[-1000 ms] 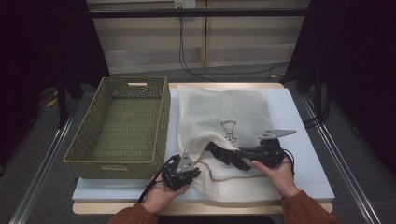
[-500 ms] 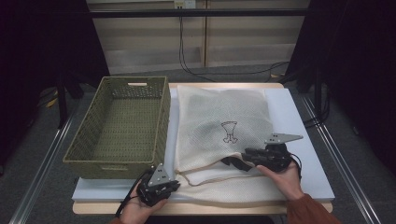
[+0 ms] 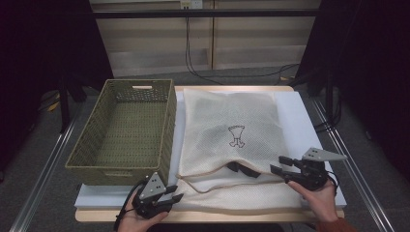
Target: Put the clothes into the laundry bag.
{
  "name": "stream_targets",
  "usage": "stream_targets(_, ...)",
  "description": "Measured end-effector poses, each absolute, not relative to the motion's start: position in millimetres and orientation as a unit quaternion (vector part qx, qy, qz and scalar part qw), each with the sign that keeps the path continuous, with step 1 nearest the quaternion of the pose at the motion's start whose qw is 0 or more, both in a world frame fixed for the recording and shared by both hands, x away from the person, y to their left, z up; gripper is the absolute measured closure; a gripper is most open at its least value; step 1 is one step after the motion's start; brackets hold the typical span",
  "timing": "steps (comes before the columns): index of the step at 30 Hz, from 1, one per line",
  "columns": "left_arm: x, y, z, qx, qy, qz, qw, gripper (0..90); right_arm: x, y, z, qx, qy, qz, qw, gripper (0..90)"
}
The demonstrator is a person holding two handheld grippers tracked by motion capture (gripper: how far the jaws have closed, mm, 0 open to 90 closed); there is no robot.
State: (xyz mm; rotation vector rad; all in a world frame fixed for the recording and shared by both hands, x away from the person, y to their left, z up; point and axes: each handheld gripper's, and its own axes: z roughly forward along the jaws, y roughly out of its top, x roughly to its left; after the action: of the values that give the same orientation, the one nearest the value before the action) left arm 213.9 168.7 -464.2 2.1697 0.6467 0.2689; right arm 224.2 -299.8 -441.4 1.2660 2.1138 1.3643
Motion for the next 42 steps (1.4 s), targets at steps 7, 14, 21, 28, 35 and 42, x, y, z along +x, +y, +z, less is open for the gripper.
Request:
stream_targets(7,213.0,169.9,-467.4,0.863,0.273,0.111,0.411,57.4,207.1,-321.8,-456.0,0.485,0.739,0.43,0.186,45.7)
stream_targets(14,215.7,167.7,-470.1,0.855,0.279,0.101,0.426,59.0,200.6,-330.2,-479.0,0.516,0.752,0.383,0.143,54.3)
stream_targets(21,220.8,163.9,-473.7,0.856,0.288,0.093,0.419,59.2,202.1,-331.8,-477.3,0.529,0.751,0.369,0.14,82.0)
stream_targets(28,224.0,153.9,-477.6,0.863,0.284,0.067,0.413,60.1,195.6,-342.1,-475.2,0.544,0.743,0.363,0.146,83.8)
stream_targets(35,217.7,149.0,-477.4,0.869,0.268,0.053,0.413,85.5,189.4,-349.4,-473.2,0.545,0.742,0.36,0.15,84.0)
stream_targets(42,210.9,153.2,-476.0,0.868,0.264,0.045,0.418,81.1,184.2,-349.8,-472.7,0.535,0.745,0.369,0.151,77.5)
